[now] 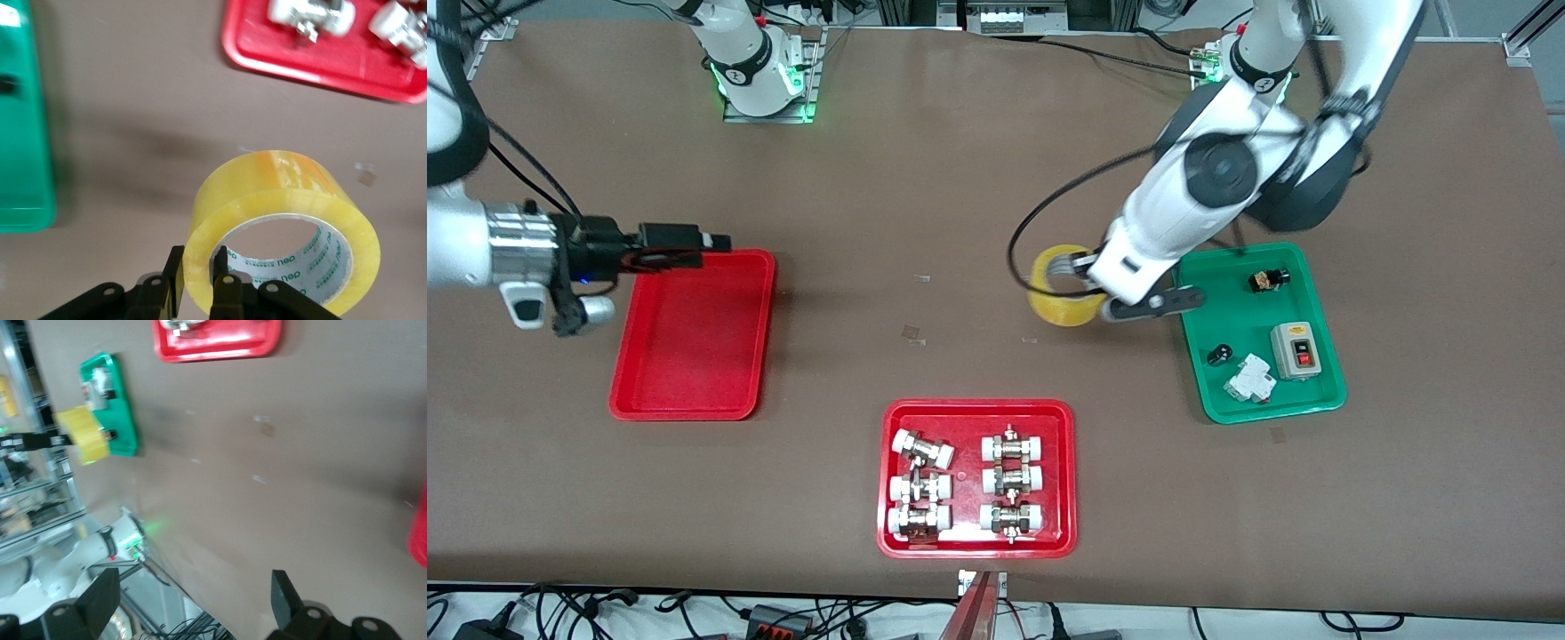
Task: Left arm passes tape to right arm into tray
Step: 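Carry the tape with the left gripper while the right gripper reaches toward it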
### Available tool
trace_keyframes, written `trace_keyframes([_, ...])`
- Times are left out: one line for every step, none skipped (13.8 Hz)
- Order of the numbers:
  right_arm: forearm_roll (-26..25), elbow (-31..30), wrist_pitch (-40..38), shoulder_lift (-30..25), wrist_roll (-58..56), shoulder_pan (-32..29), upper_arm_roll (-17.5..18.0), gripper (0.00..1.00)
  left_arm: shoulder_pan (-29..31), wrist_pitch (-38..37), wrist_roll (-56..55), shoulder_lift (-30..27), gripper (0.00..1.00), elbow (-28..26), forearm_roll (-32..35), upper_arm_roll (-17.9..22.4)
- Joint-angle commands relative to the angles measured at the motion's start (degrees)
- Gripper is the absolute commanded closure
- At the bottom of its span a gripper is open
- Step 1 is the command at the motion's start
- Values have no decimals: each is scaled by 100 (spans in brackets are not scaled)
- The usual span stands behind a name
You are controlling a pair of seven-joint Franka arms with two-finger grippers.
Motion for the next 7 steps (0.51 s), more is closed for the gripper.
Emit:
trace_keyframes([534,52,24,413,-817,-47,14,0,-486,147,-472,1008,100,1119,-122,13])
trace_keyframes([657,52,103,519,-1028,-47,14,0,-478,350,-501,1219,100,1225,-114,-13])
trace_keyframes([780,52,164,625,-1205,-47,14,0,-608,682,-597,1274,100,1226,-122,-22])
trace_keyframes([912,44,243,722,-1389,-21,14,0,-697,990,-772,1318,100,1209,-149,-14])
trace_keyframes([1026,-35,366,783,-1582,-4,14,0,-750,1254,-1191,1405,100,1217,-279,-13])
trace_keyframes([1166,-166,567,819,-1793,23,31,0,-768,1509,-1474,1476,100,1217,-350,-13])
trace_keyframes([1298,-350,787,837,-2013,58,58,0,-907,1712,-1607,1563,100,1209,-377,-13])
